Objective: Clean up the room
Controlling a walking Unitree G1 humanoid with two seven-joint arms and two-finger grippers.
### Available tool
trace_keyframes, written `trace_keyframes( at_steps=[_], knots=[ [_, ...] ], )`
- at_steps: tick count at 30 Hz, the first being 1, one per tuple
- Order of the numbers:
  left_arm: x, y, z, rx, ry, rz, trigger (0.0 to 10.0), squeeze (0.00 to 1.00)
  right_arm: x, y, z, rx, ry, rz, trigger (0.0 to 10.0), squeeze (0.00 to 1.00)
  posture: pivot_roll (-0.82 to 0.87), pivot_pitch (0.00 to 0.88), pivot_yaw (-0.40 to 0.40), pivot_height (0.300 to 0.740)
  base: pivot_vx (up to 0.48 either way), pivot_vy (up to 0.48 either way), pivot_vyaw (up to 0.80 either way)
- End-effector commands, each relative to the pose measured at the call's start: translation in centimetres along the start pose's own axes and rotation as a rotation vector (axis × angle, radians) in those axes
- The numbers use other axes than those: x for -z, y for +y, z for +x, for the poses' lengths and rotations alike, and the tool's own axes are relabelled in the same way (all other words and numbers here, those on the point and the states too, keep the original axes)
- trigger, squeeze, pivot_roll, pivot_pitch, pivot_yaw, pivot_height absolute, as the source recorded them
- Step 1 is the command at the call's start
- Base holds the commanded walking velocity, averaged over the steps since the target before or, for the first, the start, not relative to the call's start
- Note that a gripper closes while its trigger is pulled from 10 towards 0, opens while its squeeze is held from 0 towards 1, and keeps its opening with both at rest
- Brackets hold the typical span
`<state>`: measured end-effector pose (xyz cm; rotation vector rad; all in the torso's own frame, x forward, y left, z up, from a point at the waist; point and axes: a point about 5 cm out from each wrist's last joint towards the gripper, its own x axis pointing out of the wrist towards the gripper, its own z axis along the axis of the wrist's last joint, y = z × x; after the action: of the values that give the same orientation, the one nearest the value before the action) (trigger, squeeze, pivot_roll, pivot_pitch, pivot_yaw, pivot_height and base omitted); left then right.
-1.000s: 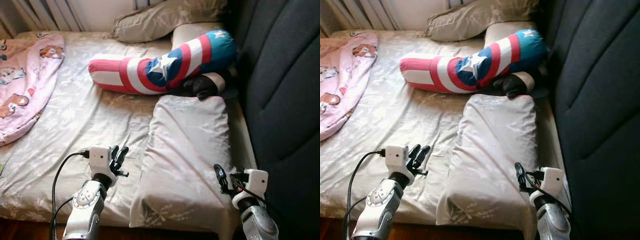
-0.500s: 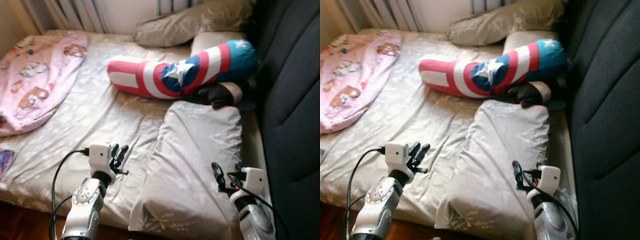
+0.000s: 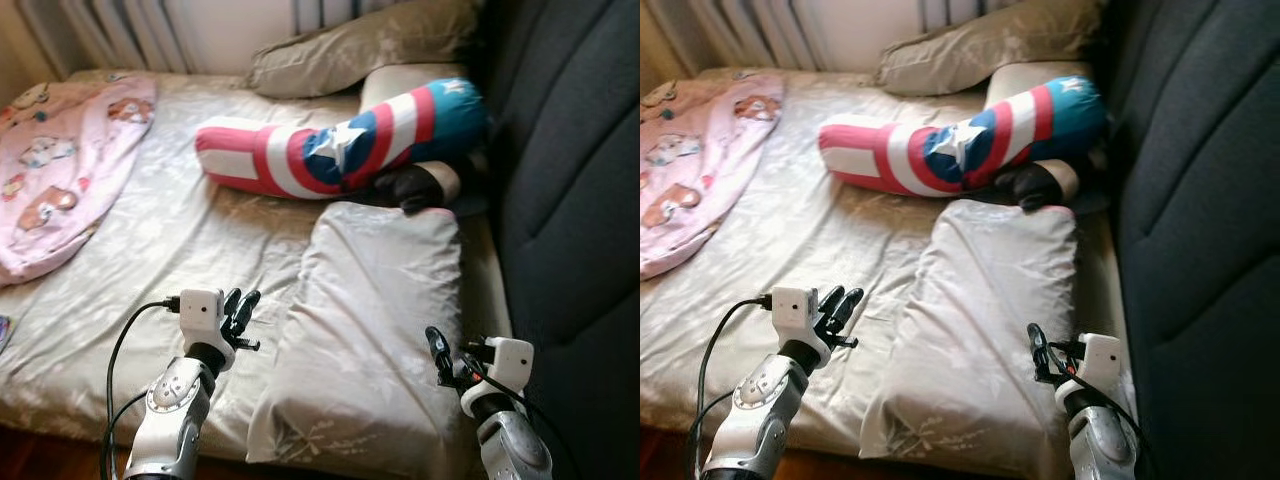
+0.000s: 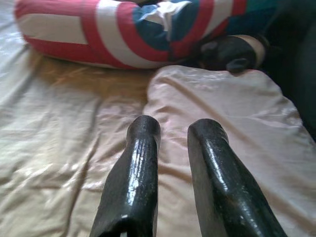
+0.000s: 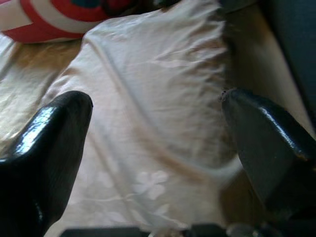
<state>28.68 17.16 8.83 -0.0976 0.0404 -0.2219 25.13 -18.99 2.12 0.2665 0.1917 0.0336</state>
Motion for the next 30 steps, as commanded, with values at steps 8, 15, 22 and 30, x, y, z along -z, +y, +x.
trace_keyframes(
  at_steps=[8,15,22,30],
  knots=[
    [-0.3,0.1,0.2,0.007,-0.003,0.012,10.0,0.0,0.0,0.3,0.2,-0.002,0.003,0.001,10.0,0.0,-0.01,0.135,0.029,0.74,0.269,0.0,-0.47],
    [-0.5,-0.4,0.2,0.045,-0.012,0.004,10.0,0.0,0.4,0.5,0.2,0.002,0.008,0.01,10.0,0.0,-0.01,0.13,0.03,0.74,0.0,0.0,0.0],
    [-1.1,-0.9,0.4,0.099,-0.016,0.003,10.0,0.0,0.4,0.5,0.1,0.008,0.007,0.012,10.0,0.0,0.0,0.142,0.03,0.74,0.0,0.0,0.0],
    [-1.9,-1.5,0.4,0.14,-0.03,-0.009,10.0,0.0,0.7,0.4,-0.1,0.011,0.012,0.014,10.0,0.0,0.0,0.156,0.027,0.74,0.0,0.0,0.0]
  ],
)
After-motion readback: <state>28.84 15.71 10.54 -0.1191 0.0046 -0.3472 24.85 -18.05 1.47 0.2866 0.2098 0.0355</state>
